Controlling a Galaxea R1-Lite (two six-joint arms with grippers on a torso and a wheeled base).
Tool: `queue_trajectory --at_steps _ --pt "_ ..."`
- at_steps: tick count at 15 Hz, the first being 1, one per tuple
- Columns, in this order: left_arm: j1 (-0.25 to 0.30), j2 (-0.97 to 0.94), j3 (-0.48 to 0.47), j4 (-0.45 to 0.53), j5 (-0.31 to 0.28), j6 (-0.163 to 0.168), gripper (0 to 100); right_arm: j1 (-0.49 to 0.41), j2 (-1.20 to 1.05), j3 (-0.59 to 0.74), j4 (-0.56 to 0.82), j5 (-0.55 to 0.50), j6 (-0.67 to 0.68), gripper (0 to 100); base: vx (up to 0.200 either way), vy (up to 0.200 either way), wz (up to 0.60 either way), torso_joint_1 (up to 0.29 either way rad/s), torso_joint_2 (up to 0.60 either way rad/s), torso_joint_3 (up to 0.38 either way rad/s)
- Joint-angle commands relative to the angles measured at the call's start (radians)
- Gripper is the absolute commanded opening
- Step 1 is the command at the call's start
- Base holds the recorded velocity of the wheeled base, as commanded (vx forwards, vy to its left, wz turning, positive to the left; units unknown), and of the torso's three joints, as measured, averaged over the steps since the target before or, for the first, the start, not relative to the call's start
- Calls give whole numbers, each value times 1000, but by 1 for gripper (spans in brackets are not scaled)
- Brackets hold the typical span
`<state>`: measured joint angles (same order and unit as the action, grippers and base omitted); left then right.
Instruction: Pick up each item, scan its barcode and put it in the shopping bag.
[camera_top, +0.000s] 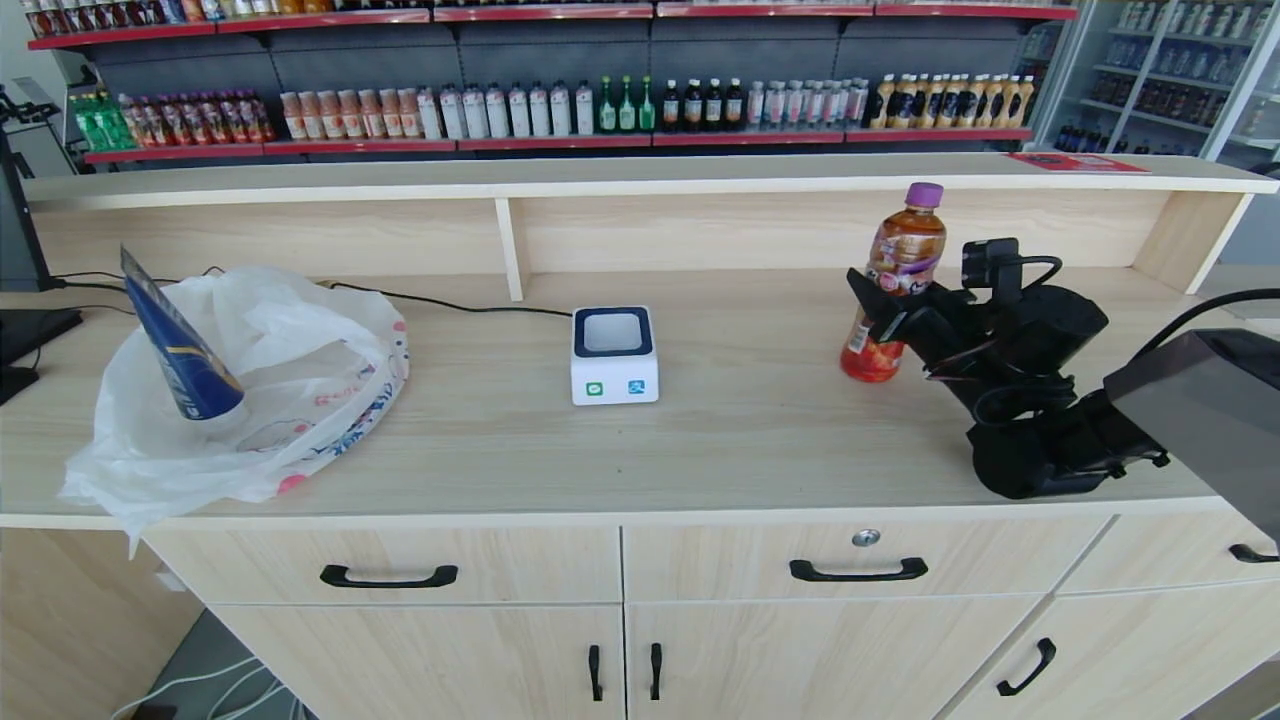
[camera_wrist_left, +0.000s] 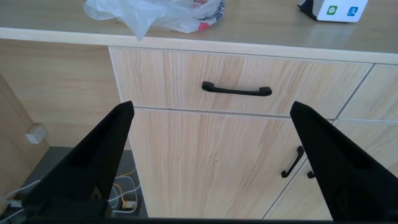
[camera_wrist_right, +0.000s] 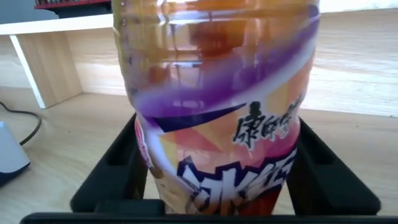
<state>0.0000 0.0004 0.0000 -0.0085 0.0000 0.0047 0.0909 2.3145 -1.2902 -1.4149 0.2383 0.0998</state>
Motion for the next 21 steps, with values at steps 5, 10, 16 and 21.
queue_trajectory --at_steps 5,10,16,21 --pt "0 0 0 -1 0 0 100 1 -9 -1 -13 -1 3 0 0 0 0 0 0 0" --pt "2 0 0 -1 0 0 100 3 -53 0 -22 1 3 0 0 0 0 0 0 0" --pt "0 0 0 1 0 0 100 36 -191 26 -22 -1 -17 0 0 0 0 0 0 0" --pt "0 0 0 1 0 0 100 81 -385 270 -24 4 -80 0 0 0 0 0 0 0"
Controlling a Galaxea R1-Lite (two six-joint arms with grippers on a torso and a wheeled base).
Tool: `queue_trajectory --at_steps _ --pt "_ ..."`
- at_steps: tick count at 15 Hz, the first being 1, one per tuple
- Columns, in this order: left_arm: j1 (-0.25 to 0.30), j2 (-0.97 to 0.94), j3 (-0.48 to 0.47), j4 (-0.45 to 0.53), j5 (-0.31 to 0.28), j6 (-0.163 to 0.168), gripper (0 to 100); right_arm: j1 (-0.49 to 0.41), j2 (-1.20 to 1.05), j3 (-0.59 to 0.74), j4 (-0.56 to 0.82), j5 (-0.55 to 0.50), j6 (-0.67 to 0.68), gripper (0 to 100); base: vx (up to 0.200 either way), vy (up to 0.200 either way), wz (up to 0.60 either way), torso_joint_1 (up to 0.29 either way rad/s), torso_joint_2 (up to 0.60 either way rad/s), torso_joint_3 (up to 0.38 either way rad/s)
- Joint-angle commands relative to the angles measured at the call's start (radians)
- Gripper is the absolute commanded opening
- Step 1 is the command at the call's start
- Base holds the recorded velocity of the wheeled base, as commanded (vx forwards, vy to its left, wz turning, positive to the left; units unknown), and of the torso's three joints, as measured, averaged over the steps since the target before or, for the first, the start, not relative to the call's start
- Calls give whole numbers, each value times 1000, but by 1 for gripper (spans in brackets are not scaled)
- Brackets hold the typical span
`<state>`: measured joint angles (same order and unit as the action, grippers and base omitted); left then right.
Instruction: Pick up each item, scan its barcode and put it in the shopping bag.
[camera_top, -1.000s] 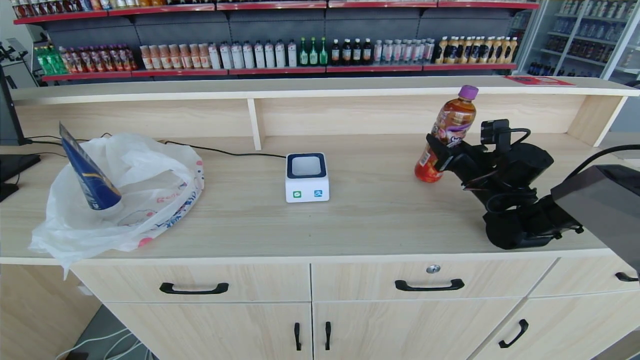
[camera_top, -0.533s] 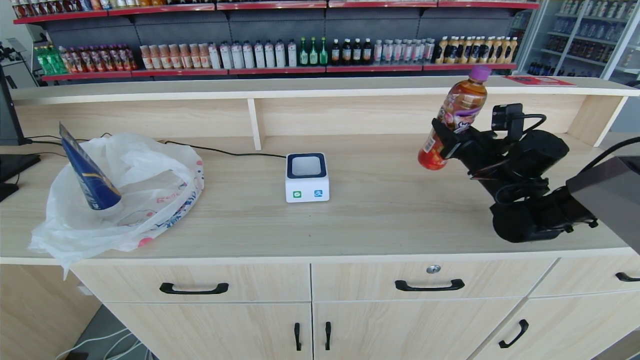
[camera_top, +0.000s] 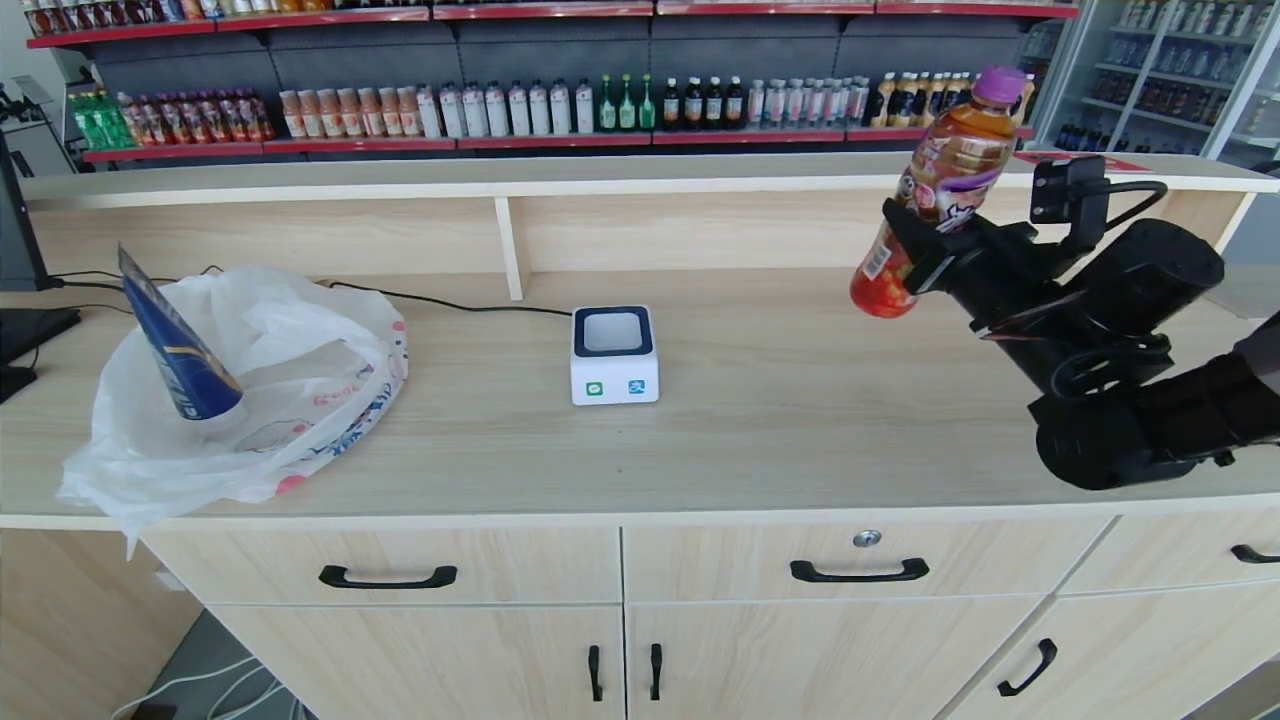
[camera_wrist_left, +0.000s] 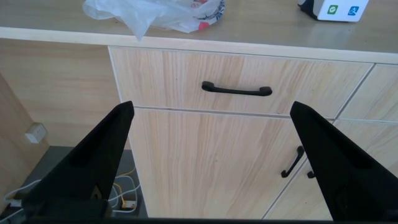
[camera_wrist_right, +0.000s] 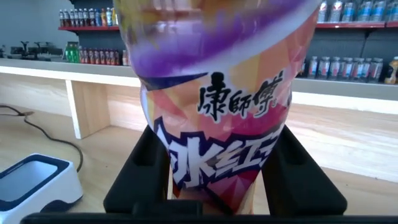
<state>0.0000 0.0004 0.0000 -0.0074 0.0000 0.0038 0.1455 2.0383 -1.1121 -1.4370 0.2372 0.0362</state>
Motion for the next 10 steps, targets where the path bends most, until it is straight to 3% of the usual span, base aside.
queue_trajectory --at_steps 1,7,10 --pt "0 0 0 0 0 1 100 54 -156 155 -6 7 -33 0 0 0 0 0 0 0" --pt "0 0 0 1 0 1 100 186 -452 630 -59 5 -121 0 0 0 0 0 0 0" --pt "2 0 0 1 0 1 100 342 -601 874 -62 2 -157 0 0 0 0 0 0 0"
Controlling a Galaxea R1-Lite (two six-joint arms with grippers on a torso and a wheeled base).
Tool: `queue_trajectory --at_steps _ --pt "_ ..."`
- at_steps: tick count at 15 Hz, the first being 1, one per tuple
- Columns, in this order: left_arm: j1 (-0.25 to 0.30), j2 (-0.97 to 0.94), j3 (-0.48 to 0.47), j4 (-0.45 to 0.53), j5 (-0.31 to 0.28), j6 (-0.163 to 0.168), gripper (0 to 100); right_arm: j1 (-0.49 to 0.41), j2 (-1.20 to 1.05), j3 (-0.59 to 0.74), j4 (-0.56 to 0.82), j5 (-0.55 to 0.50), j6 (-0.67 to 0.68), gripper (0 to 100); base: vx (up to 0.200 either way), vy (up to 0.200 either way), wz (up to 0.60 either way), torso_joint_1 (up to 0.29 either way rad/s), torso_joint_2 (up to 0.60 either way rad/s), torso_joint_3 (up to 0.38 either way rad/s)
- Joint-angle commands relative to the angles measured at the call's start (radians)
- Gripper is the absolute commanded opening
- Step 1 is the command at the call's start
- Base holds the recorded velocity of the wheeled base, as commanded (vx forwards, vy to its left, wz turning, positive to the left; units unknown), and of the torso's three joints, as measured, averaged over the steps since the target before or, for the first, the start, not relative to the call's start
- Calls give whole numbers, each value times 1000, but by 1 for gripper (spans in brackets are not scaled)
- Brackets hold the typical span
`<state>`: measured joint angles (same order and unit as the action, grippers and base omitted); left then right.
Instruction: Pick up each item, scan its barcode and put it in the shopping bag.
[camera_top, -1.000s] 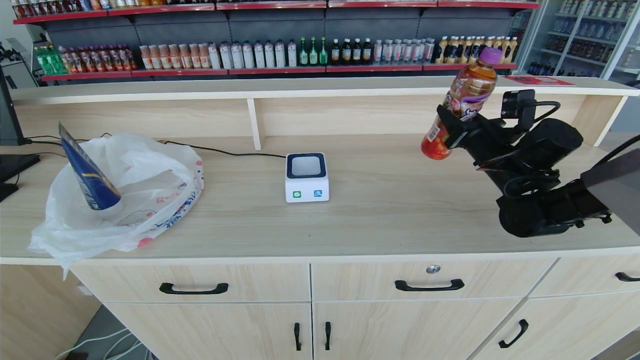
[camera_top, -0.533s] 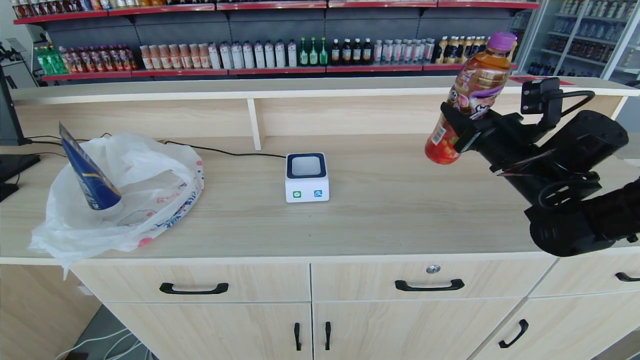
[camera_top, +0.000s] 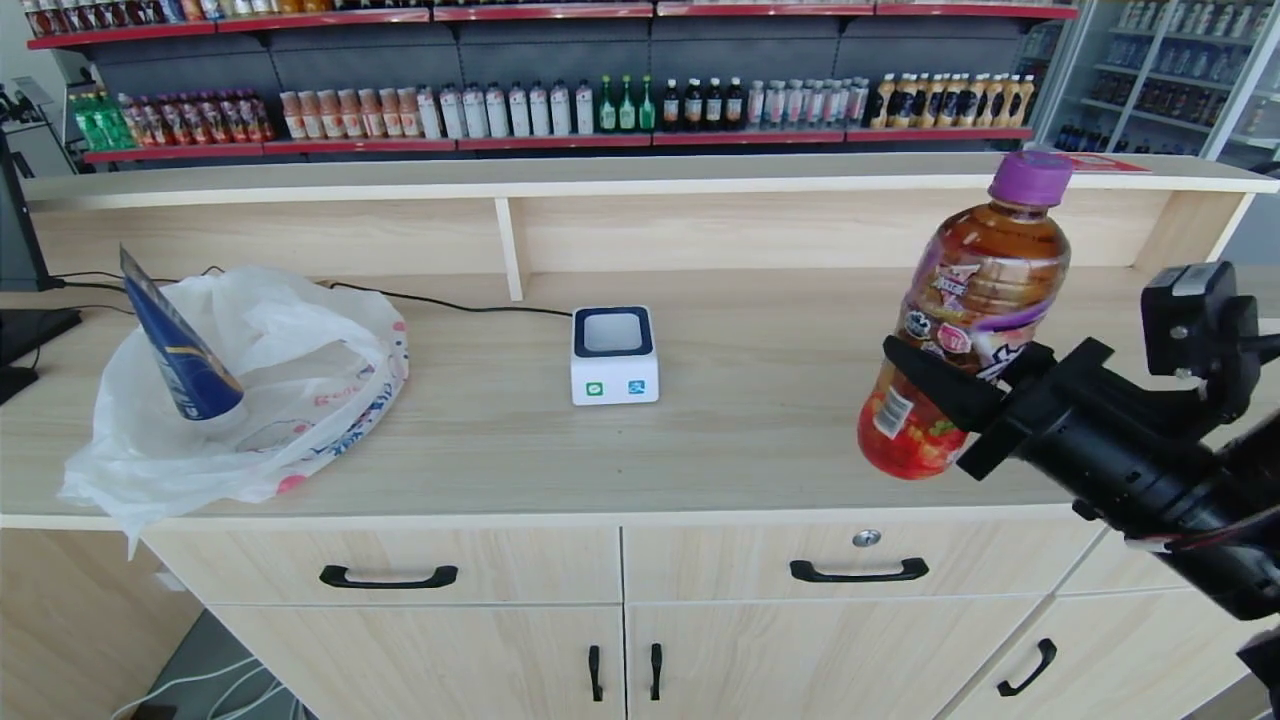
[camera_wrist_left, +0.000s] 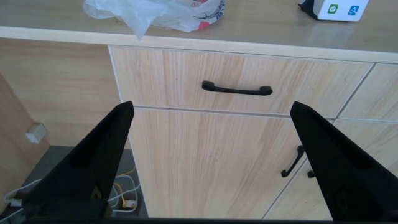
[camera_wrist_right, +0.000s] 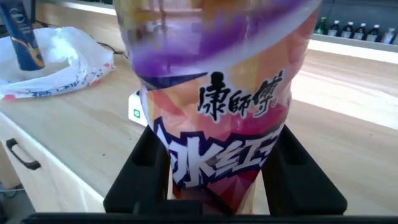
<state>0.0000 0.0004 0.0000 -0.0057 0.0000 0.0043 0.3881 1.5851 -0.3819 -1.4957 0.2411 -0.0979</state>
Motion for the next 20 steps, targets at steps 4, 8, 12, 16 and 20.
queue_trajectory --at_steps 4,8,12,16,20 --pt "0 0 0 0 0 0 100 135 -214 250 -1 17 38 0 0 0 0 0 0 0" --pt "0 0 0 0 0 0 100 141 -200 206 2 49 264 0 0 0 0 0 0 0" --pt "2 0 0 0 0 0 100 138 -188 161 -3 81 624 0 0 0 0 0 0 0" --pt "0 0 0 0 0 0 100 138 -178 84 -4 103 811 0 0 0 0 0 0 0" --pt "2 0 0 0 0 0 100 210 -178 110 -66 103 915 0 0 0 0 0 0 0"
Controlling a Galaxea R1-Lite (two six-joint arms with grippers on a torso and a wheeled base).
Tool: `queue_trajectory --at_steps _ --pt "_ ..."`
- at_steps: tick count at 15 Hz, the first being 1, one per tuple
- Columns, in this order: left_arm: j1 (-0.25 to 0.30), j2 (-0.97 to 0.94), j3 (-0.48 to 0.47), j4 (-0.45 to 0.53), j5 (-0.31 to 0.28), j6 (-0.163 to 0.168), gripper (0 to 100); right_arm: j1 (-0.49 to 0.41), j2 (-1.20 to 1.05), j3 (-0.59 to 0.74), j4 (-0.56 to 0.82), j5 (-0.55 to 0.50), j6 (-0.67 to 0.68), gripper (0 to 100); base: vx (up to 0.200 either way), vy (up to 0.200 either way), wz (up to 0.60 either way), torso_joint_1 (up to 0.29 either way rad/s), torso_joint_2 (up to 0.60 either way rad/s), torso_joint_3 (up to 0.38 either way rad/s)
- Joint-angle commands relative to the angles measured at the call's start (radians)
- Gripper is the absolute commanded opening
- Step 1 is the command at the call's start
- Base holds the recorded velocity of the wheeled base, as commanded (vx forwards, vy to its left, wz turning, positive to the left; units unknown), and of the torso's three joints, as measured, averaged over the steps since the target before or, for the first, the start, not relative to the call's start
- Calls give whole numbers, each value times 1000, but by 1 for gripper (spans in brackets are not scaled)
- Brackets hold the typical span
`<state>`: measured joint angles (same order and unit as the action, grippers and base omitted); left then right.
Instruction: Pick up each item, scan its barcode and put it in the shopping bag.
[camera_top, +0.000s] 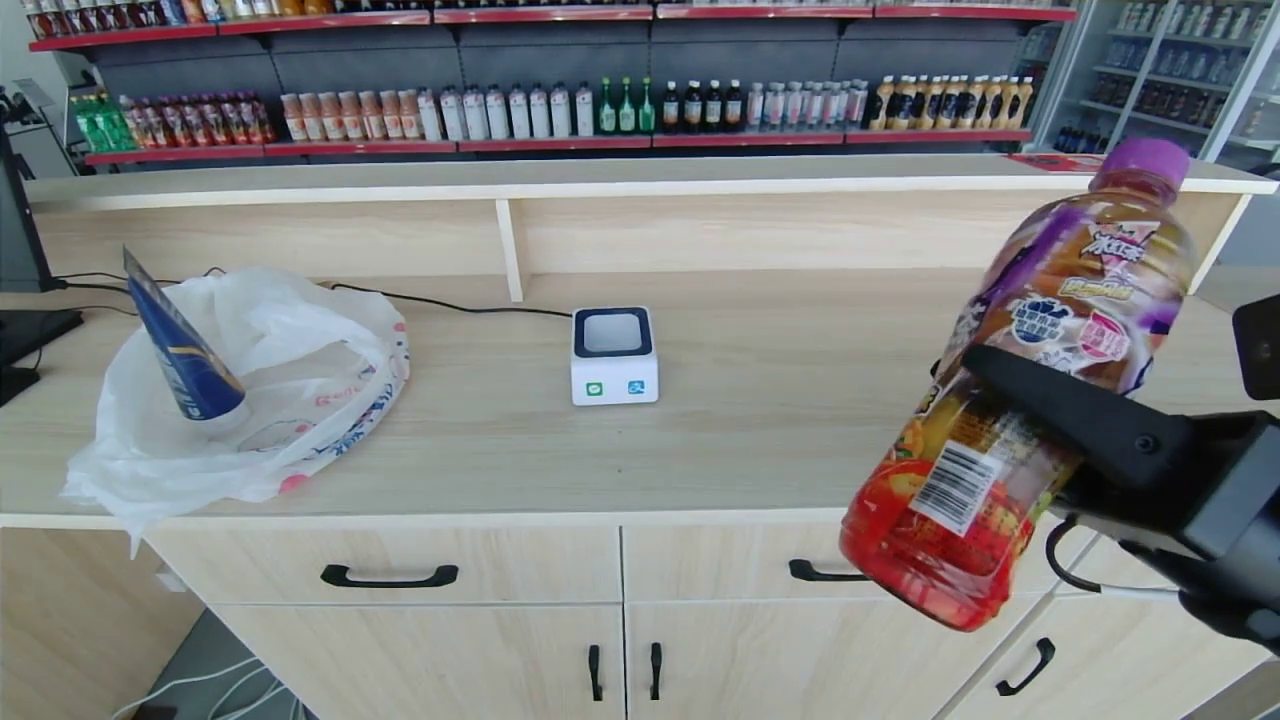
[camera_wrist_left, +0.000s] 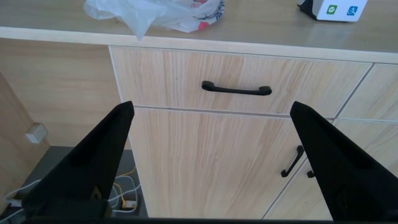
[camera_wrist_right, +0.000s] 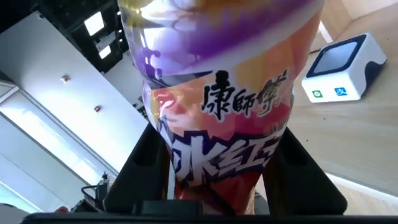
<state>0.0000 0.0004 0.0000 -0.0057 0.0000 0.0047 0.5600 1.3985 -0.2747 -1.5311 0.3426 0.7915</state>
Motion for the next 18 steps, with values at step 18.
queue_trajectory --at_steps 18 --pt "0 0 0 0 0 0 100 212 33 -37 -40 7 132 0 0 0 0 0 0 0"
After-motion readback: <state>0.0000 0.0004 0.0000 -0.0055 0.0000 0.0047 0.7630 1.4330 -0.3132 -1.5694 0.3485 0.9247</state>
